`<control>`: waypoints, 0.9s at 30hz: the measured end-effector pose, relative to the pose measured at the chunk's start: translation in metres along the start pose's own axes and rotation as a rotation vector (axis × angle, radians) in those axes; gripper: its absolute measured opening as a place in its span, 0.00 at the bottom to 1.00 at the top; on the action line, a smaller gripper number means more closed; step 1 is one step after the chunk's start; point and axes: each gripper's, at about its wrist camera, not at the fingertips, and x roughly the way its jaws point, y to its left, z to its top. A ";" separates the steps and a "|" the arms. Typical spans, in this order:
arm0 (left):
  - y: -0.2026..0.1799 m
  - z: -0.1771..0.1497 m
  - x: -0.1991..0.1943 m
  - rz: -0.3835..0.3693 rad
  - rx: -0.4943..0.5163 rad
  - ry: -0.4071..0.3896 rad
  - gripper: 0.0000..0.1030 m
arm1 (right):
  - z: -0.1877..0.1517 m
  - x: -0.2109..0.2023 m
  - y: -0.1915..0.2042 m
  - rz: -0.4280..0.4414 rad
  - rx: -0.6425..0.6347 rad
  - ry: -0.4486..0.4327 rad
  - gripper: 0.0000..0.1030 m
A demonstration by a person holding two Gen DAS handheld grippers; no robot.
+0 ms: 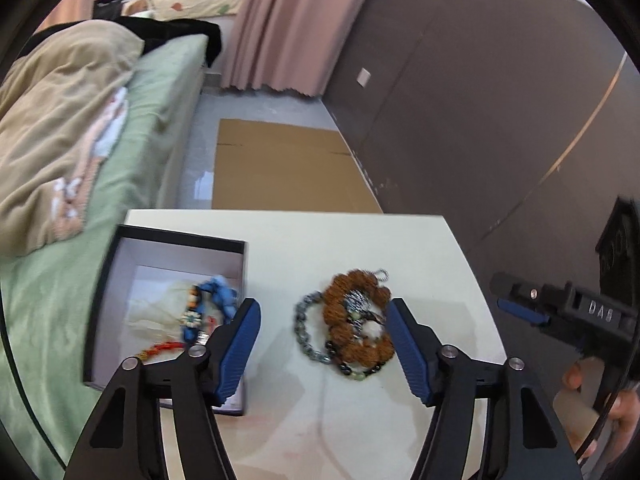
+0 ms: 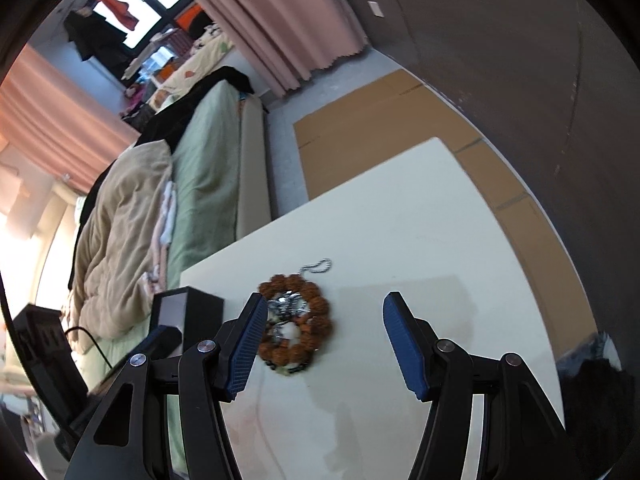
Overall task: Organize jewelry
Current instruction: 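Grasp the large brown rudraksha bead bracelet with the left gripper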
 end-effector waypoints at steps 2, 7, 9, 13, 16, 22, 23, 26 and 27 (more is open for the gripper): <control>-0.008 -0.002 0.008 0.004 0.022 0.019 0.60 | 0.002 0.000 -0.006 -0.010 0.016 0.004 0.59; -0.022 -0.007 0.032 0.011 0.065 0.086 0.51 | 0.008 0.000 -0.016 -0.021 0.047 0.007 0.59; -0.024 -0.008 0.041 0.025 0.079 0.108 0.48 | 0.009 -0.001 -0.018 -0.029 0.050 0.007 0.59; -0.023 -0.010 0.057 0.052 0.080 0.154 0.45 | 0.011 0.002 -0.021 -0.040 0.049 0.018 0.59; -0.023 -0.011 0.065 0.067 0.086 0.175 0.45 | 0.013 0.002 -0.023 -0.042 0.052 0.020 0.59; -0.019 -0.013 0.077 0.083 0.058 0.186 0.24 | 0.013 0.003 -0.022 -0.042 0.046 0.029 0.59; -0.016 -0.012 0.074 0.073 0.037 0.173 0.23 | 0.013 0.004 -0.022 -0.042 0.047 0.029 0.59; -0.015 -0.007 0.058 0.046 0.019 0.118 0.20 | 0.011 0.005 -0.021 -0.047 0.051 0.030 0.59; -0.016 -0.005 0.052 0.028 0.015 0.103 0.20 | 0.011 0.005 -0.021 -0.048 0.052 0.030 0.59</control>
